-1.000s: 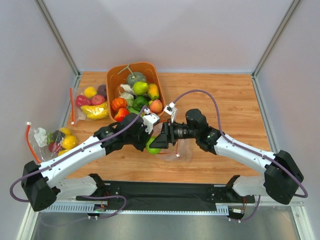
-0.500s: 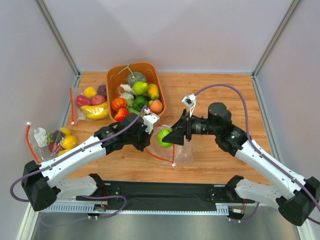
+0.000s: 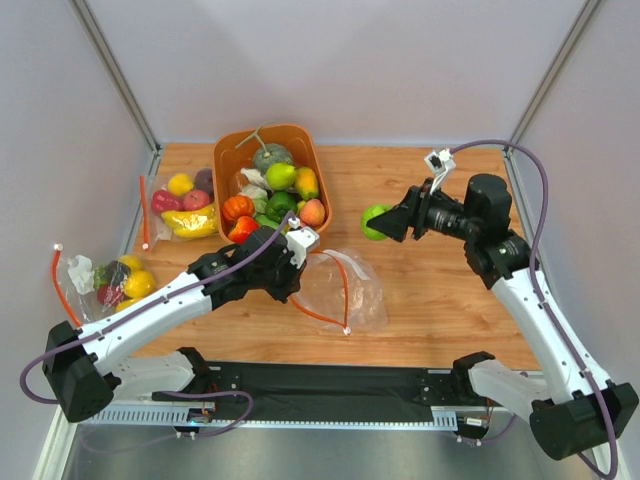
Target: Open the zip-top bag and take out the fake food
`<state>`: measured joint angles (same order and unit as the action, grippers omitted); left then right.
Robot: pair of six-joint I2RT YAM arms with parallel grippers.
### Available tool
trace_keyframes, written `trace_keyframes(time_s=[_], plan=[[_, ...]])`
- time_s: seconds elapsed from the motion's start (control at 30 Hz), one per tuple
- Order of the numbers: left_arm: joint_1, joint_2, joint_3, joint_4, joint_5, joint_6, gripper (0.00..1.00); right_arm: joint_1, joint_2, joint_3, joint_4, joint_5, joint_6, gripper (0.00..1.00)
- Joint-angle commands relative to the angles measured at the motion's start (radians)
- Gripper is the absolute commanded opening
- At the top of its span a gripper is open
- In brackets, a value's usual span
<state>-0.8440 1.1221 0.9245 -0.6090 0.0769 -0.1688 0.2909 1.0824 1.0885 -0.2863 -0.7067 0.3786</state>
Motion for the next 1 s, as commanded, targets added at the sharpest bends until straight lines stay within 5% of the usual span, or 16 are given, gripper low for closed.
trace_keyframes(time_s=[0.0,0.17,0.67,0.97], plan=[[-0.003,-0.028,0.019,0.009,0.009,0.018,0.00,-0.002,0.103,0.091,0.064,0.102,-0.027,0.32],[-0.004,-0.033,0.022,0.003,0.003,0.020,0.00,0.040,0.348,0.255,0.072,0.214,-0.063,0.32],[-0.003,-0.042,0.025,0.003,0.020,0.017,0.00,0.254,1.040,1.092,-0.096,0.352,-0.112,0.31],[-0.004,-0.050,0.025,0.005,0.017,0.017,0.00,0.349,1.191,1.226,-0.065,0.411,-0.155,0.35]])
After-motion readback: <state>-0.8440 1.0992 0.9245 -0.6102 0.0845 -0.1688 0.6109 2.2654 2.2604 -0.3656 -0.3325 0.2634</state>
